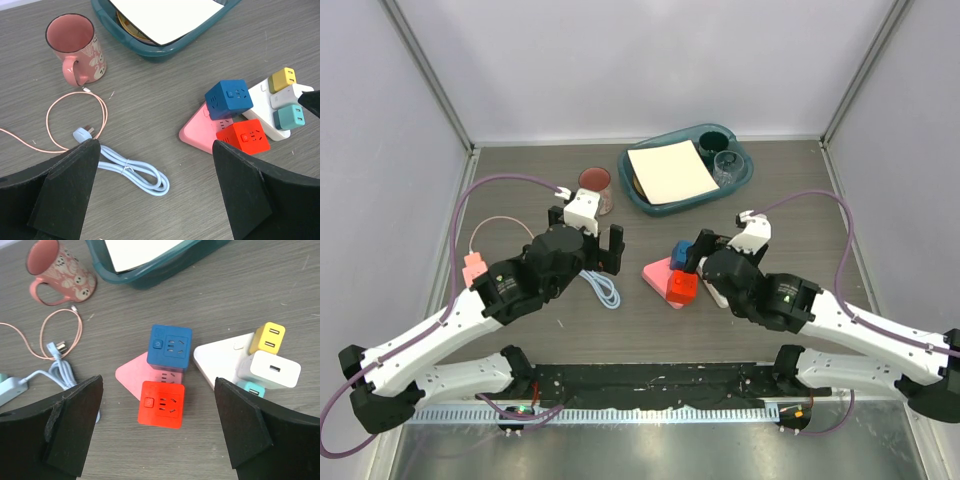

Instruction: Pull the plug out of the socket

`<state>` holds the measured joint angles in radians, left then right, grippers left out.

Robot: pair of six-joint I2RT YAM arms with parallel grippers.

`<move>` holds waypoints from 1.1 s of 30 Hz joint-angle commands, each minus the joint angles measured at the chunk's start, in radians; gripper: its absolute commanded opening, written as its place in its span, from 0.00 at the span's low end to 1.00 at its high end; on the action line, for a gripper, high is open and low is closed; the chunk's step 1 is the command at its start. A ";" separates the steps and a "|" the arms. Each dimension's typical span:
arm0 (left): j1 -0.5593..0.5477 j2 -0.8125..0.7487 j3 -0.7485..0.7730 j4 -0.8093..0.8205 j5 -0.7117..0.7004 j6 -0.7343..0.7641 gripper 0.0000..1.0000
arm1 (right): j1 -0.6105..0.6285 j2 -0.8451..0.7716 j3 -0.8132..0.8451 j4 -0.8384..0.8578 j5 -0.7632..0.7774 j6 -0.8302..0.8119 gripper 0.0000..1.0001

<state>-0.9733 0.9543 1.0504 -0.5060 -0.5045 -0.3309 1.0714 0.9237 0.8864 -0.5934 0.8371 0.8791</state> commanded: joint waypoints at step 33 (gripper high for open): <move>-0.001 -0.032 -0.001 0.040 -0.080 0.021 0.98 | -0.375 0.506 0.143 0.146 -0.483 -0.143 0.89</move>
<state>-0.9733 0.9424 1.0485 -0.5064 -0.5507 -0.3275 0.6937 1.3651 0.9585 -0.4973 0.3656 0.6518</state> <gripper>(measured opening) 0.979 0.876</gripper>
